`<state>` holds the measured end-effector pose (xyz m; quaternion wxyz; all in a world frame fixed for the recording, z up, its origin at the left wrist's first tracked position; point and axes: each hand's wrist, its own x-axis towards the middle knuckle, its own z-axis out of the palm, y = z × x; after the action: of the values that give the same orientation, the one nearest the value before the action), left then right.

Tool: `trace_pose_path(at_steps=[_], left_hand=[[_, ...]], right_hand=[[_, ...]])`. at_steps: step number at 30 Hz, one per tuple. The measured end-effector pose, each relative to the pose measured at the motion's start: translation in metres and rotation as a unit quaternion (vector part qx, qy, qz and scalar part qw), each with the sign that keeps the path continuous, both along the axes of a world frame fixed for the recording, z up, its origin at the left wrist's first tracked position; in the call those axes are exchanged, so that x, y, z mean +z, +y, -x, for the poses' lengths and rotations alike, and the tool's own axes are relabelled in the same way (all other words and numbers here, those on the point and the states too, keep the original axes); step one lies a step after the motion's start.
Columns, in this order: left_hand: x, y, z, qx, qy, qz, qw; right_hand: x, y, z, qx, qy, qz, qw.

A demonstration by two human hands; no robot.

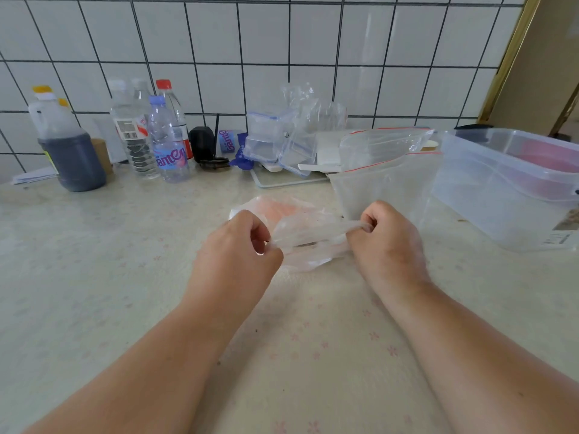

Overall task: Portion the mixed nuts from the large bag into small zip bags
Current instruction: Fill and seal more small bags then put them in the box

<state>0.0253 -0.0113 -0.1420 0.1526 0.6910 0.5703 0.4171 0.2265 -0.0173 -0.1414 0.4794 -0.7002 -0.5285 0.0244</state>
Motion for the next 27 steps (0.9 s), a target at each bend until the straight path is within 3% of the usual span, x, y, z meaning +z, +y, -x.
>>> trace_pose_path(at_steps=[4, 9, 14, 17, 20, 23, 27], left_hand=[[-0.005, 0.006, 0.005, 0.005, 0.016, 0.023, 1.000], [-0.004, 0.016, 0.013, -0.014, -0.225, 0.093, 0.970], [0.000, 0.022, 0.009, -0.132, -0.453, 0.214, 0.855], [0.000, 0.020, 0.010, -0.238, -0.521, 0.300, 0.763], [0.000, 0.022, 0.015, -0.271, -0.573, 0.366, 0.682], [0.003, 0.024, 0.020, -0.282, -0.581, 0.400, 0.651], [0.004, 0.024, 0.021, -0.298, -0.593, 0.395, 0.634]], right_hand=[[0.001, 0.000, 0.004, 0.044, 0.047, -0.013, 0.998], [0.002, 0.001, 0.003, 0.068, 0.098, -0.001, 0.993], [0.004, 0.001, 0.002, 0.013, 0.035, 0.038, 0.999], [0.004, 0.002, 0.000, 0.015, 0.062, 0.054, 0.996], [0.006, 0.003, -0.001, 0.055, 0.133, 0.057, 0.988], [0.011, 0.001, -0.003, 0.131, 0.266, 0.072, 0.952], [0.016, -0.001, -0.004, 0.235, 0.441, 0.134, 0.856]])
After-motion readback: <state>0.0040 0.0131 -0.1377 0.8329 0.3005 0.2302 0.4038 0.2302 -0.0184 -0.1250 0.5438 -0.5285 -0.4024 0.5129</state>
